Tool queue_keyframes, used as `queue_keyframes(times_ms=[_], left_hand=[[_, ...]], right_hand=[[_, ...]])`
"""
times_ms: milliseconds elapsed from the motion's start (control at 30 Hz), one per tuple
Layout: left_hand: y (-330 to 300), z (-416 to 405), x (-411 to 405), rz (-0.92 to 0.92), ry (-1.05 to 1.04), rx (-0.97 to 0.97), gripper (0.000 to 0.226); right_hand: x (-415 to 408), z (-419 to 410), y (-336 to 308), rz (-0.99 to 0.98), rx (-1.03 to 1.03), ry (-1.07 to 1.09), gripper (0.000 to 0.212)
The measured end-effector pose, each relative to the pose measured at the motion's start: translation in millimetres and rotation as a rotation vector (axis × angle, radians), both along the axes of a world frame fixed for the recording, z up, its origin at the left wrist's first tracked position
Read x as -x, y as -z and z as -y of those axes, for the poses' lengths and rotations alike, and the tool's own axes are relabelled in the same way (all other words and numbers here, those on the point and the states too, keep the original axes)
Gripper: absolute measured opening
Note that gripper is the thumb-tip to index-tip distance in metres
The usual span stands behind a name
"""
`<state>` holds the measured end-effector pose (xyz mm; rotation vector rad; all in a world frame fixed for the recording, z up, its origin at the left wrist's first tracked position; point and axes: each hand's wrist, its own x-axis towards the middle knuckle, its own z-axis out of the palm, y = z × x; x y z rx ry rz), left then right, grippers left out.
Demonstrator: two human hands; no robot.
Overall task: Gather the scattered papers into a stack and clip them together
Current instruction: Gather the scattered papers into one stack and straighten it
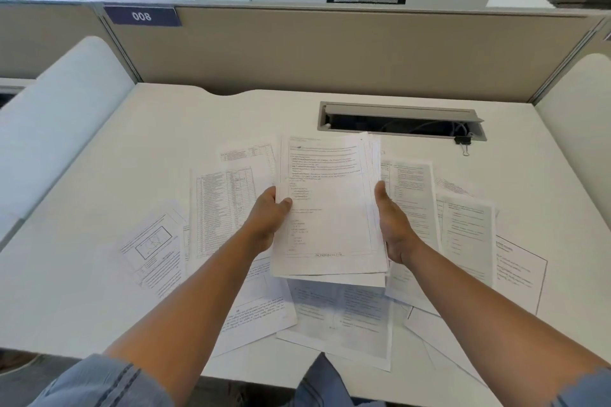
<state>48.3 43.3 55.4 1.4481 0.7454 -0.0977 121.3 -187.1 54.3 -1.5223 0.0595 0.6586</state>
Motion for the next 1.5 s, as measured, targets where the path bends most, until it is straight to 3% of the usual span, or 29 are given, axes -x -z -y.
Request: queue_keyframes(times_ms=[133, 300, 467, 800, 967, 1100, 1200, 1500], left_hand=[[-9, 0, 0, 0.122, 0.007, -0.054, 0.031], [-30, 6, -5, 0.366, -0.182, -0.225, 0.028], [-40, 13, -5, 0.554, -0.305, -0.090, 0.022], [-26, 18, -1, 0.498, -0.255, -0.096, 0.029], [-11, 11, 0, 0.279, -0.086, -0.075, 0.025], [-9, 3, 4, 0.298, -0.024, -0.053, 0.027], [-9, 3, 7, 0.264, 0.013, -0.063, 0.024], [14, 1, 20, 0.063, -0.135, -0.088, 0.019]], right_hand=[[-7, 0, -5, 0.098, -0.026, 0.060, 0.027], [-16, -10, -31, 0.272, -0.040, 0.113, 0.026], [-14, -14, -33, 0.324, -0.094, 0.092, 0.024], [-5, -18, -24, 0.278, -0.095, 0.027, 0.034], [-3, -16, -19, 0.232, -0.040, 0.027, 0.030], [-12, -16, -18, 0.195, -0.035, 0.100, 0.016], [-15, -17, -11, 0.177, 0.031, 0.149, 0.018], [1, -21, 28, 0.073, 0.198, 0.045, 0.034]])
